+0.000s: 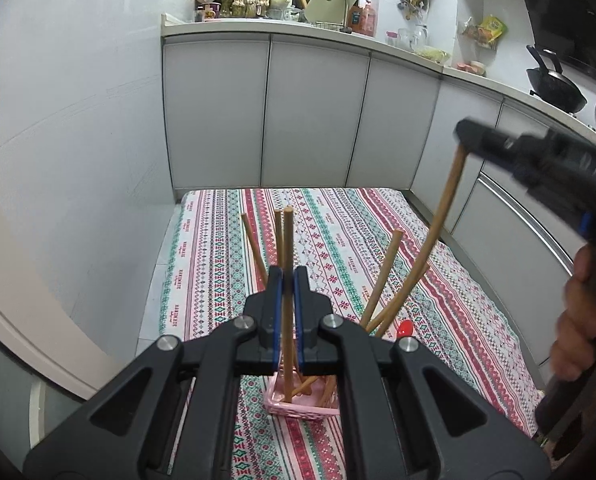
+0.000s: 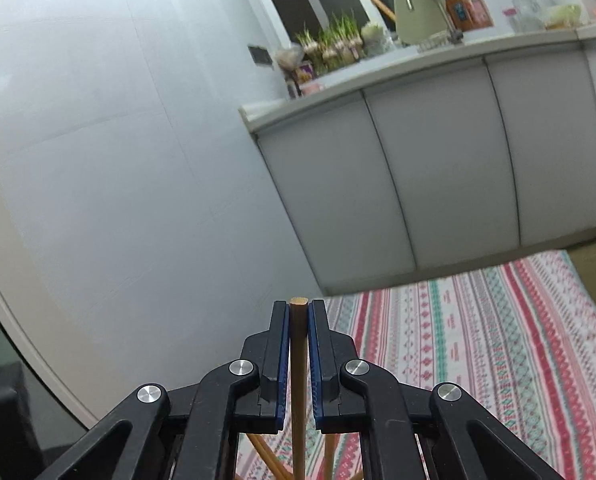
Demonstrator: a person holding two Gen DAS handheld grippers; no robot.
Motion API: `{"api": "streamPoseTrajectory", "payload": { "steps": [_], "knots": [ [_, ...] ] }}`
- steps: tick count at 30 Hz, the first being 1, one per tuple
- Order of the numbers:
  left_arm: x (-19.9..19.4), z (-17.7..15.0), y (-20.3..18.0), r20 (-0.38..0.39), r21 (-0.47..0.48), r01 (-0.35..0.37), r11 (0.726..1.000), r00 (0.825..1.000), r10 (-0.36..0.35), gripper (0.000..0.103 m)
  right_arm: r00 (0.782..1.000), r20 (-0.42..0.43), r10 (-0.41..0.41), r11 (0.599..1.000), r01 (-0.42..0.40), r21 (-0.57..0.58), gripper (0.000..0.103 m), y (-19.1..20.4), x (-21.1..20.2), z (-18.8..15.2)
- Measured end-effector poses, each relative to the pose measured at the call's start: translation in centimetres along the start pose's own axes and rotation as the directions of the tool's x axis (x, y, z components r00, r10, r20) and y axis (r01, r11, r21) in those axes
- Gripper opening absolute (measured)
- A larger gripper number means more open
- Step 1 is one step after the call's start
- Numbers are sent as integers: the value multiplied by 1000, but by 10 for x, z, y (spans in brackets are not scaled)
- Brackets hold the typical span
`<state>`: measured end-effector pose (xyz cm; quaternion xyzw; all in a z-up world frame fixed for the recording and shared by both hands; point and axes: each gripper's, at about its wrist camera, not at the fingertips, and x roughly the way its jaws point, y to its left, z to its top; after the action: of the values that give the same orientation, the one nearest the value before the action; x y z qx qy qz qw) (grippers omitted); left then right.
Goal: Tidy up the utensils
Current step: 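Lower both held chopsticks into the pink holder and open both grippers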
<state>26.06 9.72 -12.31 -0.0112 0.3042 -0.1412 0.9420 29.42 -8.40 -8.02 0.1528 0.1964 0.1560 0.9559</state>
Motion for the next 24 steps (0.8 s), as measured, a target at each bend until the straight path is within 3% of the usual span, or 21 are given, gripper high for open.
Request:
{"api": "streamPoseTrajectory", "payload": {
  "steps": [18, 22, 24],
  "knots": [
    [12, -3, 1, -41, -27, 66, 997, 997, -67, 7, 977, -213, -1, 997, -15, -70, 8, 1, 56, -46],
    [8, -2, 2, -40, -43, 68, 997, 997, -70, 17, 977, -214, 4, 999, -14, -47, 23, -2, 52, -42],
    [4, -2, 1, -36, -41, 59, 997, 998, -61, 21, 978, -208, 3, 999, -12, -41, 23, -4, 47, -37]
  ]
}}
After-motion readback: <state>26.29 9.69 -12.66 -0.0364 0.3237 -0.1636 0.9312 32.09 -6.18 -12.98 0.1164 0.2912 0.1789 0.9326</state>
